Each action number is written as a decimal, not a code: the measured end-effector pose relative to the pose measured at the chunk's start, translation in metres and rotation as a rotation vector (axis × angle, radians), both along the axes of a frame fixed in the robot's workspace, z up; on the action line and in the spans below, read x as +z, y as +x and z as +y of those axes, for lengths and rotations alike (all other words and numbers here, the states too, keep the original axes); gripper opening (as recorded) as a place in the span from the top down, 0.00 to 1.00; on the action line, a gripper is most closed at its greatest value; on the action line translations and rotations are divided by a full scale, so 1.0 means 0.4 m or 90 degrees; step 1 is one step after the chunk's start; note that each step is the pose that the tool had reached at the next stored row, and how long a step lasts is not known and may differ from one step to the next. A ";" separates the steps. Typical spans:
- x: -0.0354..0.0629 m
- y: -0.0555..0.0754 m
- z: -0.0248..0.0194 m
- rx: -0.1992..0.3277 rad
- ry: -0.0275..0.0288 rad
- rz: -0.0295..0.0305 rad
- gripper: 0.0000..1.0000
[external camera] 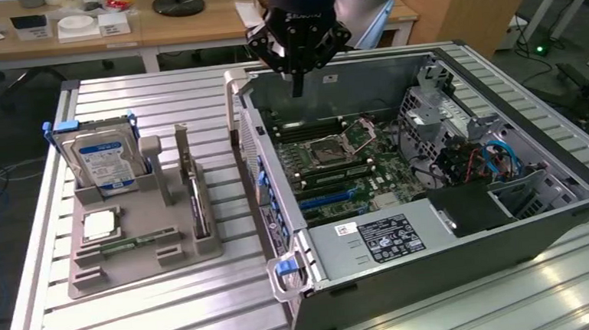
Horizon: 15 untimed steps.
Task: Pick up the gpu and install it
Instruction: 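Reach for the gpu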
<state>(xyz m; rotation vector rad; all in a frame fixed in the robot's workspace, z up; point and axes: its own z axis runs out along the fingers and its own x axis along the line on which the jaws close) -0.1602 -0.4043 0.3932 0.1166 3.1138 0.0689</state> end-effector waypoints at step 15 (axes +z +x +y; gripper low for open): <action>0.000 -0.022 -0.006 0.000 0.0000 0.0001 0.90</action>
